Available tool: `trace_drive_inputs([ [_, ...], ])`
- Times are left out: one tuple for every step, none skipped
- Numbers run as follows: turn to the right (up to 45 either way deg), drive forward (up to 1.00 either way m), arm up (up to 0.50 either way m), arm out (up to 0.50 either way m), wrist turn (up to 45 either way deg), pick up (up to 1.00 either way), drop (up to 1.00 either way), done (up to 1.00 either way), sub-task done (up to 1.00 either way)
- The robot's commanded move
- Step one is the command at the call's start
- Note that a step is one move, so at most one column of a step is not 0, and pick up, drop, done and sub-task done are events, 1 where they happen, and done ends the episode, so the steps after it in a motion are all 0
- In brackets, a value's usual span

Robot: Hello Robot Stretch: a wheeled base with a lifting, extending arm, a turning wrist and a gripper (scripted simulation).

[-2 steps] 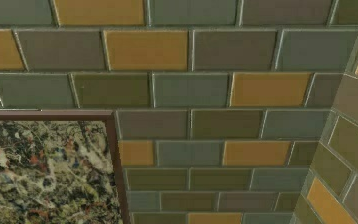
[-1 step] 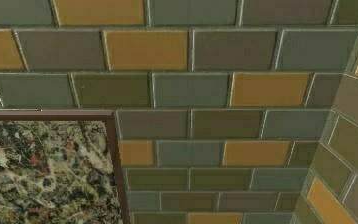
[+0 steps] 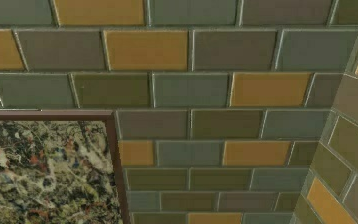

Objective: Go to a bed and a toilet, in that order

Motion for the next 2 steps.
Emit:
trace_drive_inputs([
  [-24.0, 0.0, 0.0, 0.0, 0.0, 0.0, 0.0, 0.0, 0.0],
  [-45.0, 0.0, 0.0, 0.0, 0.0, 0.0, 0.0, 0.0, 0.0],
])
